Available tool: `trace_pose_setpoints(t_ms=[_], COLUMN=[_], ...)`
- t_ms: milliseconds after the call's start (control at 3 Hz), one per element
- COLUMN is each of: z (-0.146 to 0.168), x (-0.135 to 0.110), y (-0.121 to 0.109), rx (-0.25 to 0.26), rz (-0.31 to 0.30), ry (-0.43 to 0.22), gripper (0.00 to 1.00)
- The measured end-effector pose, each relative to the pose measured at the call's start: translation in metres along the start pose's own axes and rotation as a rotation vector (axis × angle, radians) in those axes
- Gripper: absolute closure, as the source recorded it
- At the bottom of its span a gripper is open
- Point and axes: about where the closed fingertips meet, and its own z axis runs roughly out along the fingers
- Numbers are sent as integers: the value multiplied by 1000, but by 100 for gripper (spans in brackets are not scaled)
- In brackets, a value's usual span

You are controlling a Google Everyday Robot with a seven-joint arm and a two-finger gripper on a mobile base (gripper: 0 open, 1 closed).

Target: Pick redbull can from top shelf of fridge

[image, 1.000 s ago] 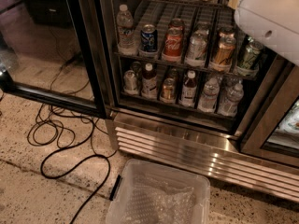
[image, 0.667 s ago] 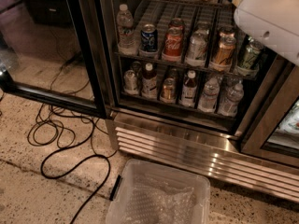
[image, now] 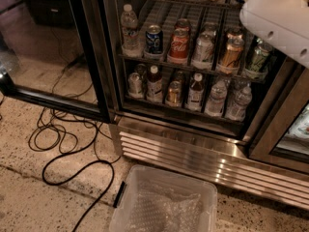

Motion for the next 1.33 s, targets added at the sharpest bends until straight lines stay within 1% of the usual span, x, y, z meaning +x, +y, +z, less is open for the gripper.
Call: trace_pose_setpoints(t_ms=[667,1000,1333], z=[8,12,15], x=[-7,-7,-9], y=[-7,-16,-24], rx=[28,56,78], rz=[-4,-5,-4], ry=[-25,-26,-31], gripper=[31,37,40])
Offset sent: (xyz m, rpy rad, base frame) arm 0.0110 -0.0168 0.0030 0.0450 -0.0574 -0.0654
